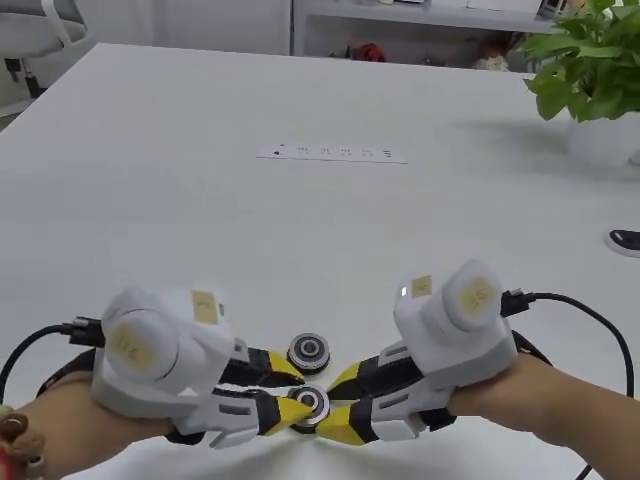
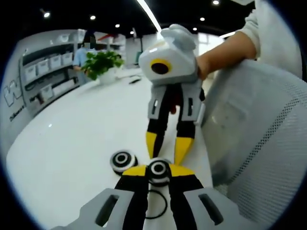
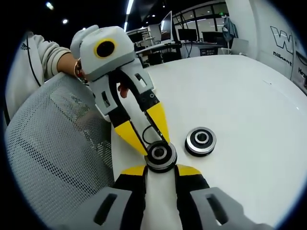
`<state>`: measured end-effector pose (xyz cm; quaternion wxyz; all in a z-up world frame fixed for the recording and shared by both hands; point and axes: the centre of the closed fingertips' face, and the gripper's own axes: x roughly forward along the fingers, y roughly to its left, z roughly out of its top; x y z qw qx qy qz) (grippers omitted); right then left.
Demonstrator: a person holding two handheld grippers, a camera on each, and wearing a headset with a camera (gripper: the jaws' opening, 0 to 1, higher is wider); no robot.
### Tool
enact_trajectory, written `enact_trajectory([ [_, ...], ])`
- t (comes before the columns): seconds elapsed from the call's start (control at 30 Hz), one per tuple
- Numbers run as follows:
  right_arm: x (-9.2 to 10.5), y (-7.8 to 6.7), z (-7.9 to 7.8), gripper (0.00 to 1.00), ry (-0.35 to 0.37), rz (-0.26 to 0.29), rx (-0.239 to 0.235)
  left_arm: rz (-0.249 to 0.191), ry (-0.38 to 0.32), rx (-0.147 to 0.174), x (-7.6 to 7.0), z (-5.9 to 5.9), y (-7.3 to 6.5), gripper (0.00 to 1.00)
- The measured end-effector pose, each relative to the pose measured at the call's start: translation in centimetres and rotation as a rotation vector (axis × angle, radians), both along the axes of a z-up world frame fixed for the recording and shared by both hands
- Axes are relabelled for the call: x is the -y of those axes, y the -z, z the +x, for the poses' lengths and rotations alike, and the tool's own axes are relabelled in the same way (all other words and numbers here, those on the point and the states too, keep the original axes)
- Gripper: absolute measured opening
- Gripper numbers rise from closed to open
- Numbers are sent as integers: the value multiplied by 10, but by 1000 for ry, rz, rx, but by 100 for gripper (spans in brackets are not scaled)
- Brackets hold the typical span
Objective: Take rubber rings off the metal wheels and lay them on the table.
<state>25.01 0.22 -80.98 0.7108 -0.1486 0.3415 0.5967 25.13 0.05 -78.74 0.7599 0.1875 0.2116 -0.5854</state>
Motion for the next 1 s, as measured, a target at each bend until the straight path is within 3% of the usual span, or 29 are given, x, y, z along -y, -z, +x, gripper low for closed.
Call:
enact_trajectory([
  [0.13, 0, 1, 1, 18, -2, -3, 6, 22, 17, 13, 1, -1, 3, 17],
  [0.3, 0, 2, 1, 17, -10, -7, 19, 31, -10, -3, -2, 3, 5, 16],
  [0.7, 4, 4, 2, 9, -22, -21, 37, 20, 4, 9, 1, 2, 4, 14],
  [0.8, 6, 3, 4, 5, -29, -32, 60, 14, -2, 2, 1, 2, 4, 14],
  [0.83, 5, 1, 8, 1, -36, -30, 96, 15, -2, 2, 1, 2, 4, 14],
  [1.0, 6, 2, 5, 1, -32, -43, 87, 11, -8, 0, 1, 2, 4, 14],
])
